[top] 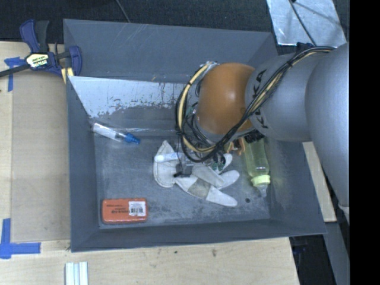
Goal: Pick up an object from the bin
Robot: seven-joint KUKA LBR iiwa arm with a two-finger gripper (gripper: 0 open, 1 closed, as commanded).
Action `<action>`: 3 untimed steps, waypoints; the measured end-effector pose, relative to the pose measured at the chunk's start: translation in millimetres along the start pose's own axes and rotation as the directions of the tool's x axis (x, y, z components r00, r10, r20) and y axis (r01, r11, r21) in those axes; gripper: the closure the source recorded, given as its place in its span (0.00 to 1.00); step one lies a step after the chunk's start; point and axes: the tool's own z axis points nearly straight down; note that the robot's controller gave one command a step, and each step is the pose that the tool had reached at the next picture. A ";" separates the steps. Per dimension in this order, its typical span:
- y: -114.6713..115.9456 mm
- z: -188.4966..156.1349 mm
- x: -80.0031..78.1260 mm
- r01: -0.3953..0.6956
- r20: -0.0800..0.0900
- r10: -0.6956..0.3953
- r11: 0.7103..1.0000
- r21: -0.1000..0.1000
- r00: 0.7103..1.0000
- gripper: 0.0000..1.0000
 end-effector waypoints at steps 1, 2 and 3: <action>-8.9 -125.3 -19.0 -0.038 -0.003 0.038 0.999 0.002 0.999 1.00; -8.8 -125.1 -18.9 -0.038 -0.003 0.038 0.999 0.001 0.999 1.00; -8.1 -161.0 -18.9 -0.049 -0.006 0.049 0.999 0.002 0.999 1.00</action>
Offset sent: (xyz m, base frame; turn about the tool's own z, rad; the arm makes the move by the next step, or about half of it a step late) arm 0.0000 0.0000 0.0000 0.0000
